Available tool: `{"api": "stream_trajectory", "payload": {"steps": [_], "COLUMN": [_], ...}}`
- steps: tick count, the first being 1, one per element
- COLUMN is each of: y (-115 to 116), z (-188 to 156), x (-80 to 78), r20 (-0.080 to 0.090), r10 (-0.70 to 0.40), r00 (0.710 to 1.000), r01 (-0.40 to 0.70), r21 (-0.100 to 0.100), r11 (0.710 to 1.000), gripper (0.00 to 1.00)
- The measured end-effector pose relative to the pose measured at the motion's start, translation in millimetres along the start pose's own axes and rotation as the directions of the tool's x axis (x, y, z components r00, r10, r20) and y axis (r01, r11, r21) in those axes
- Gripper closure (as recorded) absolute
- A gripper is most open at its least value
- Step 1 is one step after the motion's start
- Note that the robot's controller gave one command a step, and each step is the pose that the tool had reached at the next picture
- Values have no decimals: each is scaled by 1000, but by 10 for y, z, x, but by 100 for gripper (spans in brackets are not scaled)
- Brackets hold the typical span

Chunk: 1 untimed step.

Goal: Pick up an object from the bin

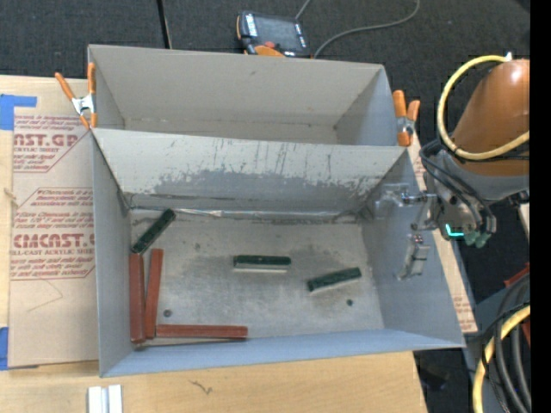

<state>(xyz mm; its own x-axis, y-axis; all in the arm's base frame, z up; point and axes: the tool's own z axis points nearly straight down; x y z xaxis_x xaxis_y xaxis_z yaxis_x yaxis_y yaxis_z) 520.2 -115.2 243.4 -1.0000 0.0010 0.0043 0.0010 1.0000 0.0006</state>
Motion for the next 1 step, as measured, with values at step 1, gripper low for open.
{"api": "stream_trajectory", "payload": {"steps": [1], "y": [416], "z": [1651], "x": [193], "r20": [-4], "r10": [110], "r00": [994], "r01": [-110], "r21": [-2], "r11": [994], "gripper": [0]}}
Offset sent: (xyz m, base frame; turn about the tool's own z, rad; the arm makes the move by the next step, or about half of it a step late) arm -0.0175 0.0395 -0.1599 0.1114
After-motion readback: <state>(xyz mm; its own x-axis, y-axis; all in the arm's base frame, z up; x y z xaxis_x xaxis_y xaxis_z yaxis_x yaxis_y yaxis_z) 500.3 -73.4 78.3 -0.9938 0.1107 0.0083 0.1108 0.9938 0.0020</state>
